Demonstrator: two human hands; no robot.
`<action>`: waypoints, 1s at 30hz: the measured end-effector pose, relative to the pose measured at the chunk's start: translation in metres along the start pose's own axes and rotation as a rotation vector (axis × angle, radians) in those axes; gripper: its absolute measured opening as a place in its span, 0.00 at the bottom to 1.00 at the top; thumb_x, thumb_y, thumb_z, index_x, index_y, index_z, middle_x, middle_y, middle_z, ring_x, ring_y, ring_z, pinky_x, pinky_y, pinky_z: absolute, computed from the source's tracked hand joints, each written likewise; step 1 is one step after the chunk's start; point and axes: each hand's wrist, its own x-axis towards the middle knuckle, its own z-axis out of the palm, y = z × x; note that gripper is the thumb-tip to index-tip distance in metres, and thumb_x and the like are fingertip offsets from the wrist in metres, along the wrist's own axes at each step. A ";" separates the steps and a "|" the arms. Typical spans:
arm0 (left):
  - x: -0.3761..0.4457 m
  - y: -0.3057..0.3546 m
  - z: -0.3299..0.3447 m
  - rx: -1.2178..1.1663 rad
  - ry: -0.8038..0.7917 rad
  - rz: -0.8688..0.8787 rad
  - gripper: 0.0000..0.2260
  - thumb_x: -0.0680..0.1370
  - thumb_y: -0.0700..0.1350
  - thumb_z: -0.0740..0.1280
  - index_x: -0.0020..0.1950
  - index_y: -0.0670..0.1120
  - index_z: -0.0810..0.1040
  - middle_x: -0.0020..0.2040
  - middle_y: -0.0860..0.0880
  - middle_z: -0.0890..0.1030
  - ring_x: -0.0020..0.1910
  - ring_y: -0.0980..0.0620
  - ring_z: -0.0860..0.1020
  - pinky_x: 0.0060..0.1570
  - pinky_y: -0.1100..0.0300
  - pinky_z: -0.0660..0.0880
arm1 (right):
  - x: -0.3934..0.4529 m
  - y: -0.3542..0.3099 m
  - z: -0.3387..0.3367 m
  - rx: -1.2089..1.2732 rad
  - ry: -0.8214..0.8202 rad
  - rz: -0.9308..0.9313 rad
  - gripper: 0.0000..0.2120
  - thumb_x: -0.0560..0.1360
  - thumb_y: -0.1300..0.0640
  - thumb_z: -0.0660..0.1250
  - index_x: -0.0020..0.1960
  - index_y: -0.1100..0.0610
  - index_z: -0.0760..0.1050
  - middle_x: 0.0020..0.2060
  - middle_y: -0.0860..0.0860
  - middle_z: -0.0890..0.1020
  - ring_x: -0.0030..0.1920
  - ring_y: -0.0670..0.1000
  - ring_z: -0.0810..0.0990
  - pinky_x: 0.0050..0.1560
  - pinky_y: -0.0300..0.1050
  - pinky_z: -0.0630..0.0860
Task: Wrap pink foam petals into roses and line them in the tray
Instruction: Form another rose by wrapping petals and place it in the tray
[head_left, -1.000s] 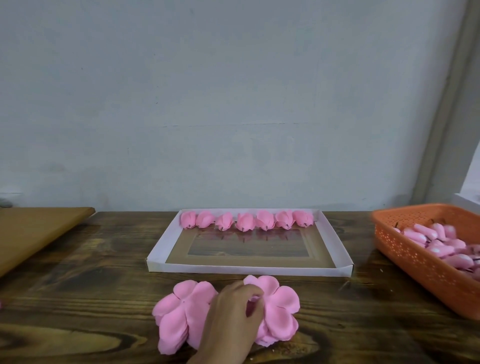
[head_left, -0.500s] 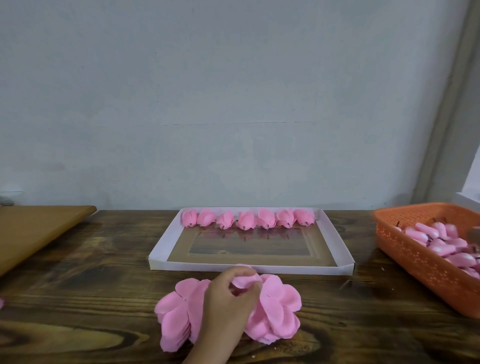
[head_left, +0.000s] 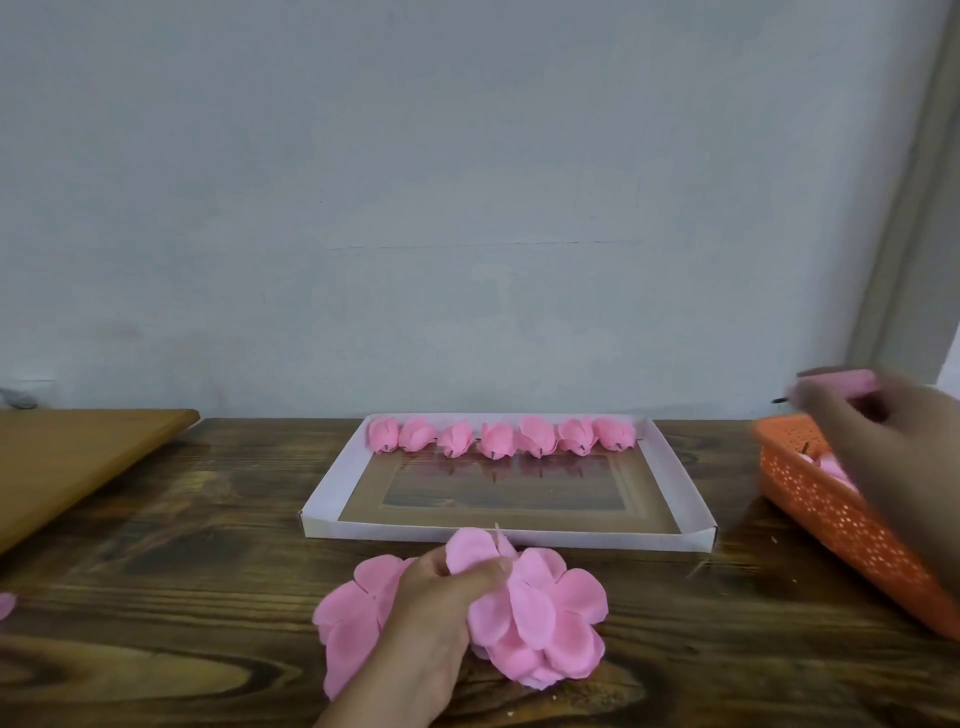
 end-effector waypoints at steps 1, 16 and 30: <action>-0.001 0.000 -0.001 -0.012 0.013 -0.003 0.10 0.79 0.37 0.68 0.52 0.29 0.78 0.43 0.33 0.81 0.41 0.40 0.77 0.42 0.49 0.69 | -0.004 -0.001 0.010 0.079 -0.022 -0.019 0.12 0.75 0.50 0.63 0.46 0.59 0.74 0.29 0.60 0.74 0.30 0.50 0.71 0.37 0.47 0.71; -0.002 0.007 0.004 -0.136 0.053 0.003 0.13 0.81 0.42 0.67 0.63 0.38 0.81 0.58 0.31 0.82 0.61 0.28 0.78 0.63 0.31 0.71 | -0.099 -0.007 0.119 0.723 -0.547 0.197 0.09 0.76 0.57 0.69 0.38 0.51 0.83 0.30 0.44 0.81 0.30 0.40 0.77 0.30 0.33 0.73; 0.001 -0.002 0.008 0.009 -0.022 -0.057 0.12 0.82 0.35 0.61 0.63 0.36 0.79 0.56 0.34 0.84 0.59 0.35 0.82 0.65 0.34 0.74 | -0.119 0.010 0.130 0.558 -0.595 0.035 0.08 0.79 0.50 0.67 0.50 0.52 0.82 0.42 0.52 0.85 0.45 0.56 0.83 0.49 0.62 0.79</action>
